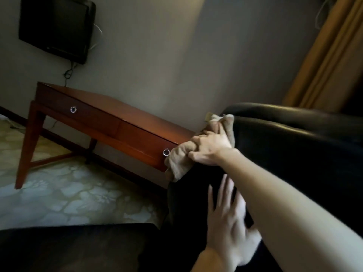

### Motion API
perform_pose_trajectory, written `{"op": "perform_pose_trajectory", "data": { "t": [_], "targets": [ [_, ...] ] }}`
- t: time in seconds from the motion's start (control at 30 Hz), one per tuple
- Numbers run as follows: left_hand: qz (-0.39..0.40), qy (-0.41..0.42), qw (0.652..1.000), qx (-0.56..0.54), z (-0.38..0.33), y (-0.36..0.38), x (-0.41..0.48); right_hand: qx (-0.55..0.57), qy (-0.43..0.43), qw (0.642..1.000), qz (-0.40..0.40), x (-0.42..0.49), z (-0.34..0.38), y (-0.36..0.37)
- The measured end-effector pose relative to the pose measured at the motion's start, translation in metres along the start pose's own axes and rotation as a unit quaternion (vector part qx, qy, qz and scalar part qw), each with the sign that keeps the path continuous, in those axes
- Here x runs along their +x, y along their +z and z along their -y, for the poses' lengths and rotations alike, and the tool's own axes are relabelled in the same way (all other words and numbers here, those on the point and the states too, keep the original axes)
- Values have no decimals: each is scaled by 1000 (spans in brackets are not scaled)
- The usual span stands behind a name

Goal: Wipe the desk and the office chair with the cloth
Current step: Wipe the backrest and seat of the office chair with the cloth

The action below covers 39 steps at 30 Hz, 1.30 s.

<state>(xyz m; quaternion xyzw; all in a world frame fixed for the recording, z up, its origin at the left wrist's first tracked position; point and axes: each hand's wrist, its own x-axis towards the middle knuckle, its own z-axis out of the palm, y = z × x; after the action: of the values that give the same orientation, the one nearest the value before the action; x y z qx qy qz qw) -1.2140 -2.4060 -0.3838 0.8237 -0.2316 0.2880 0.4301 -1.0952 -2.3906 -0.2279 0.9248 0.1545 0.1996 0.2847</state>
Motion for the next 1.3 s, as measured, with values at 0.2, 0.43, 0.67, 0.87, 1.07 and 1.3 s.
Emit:
{"op": "perform_pose_trajectory", "data": {
  "t": [0.2,0.43,0.67,0.87,1.07,1.3],
  "targets": [
    [-14,-21,999,39,-3,-4,-1,31,-135,990,28,-28,13,-6],
    [-58,-28,998,-14,-5,-9,-3,-63,-4,985,-161,-7,-92,-99],
    [-32,-53,998,-16,-7,-12,2,-6,141,989,39,21,-124,-63],
    [-68,-46,996,-32,4,-2,7,0,117,993,27,44,-108,-60],
    [-83,-44,995,-18,5,0,6,-32,70,997,15,62,-67,-41],
    [15,-24,999,19,2,-17,3,-47,23,999,6,63,-21,-6]
  ]
}}
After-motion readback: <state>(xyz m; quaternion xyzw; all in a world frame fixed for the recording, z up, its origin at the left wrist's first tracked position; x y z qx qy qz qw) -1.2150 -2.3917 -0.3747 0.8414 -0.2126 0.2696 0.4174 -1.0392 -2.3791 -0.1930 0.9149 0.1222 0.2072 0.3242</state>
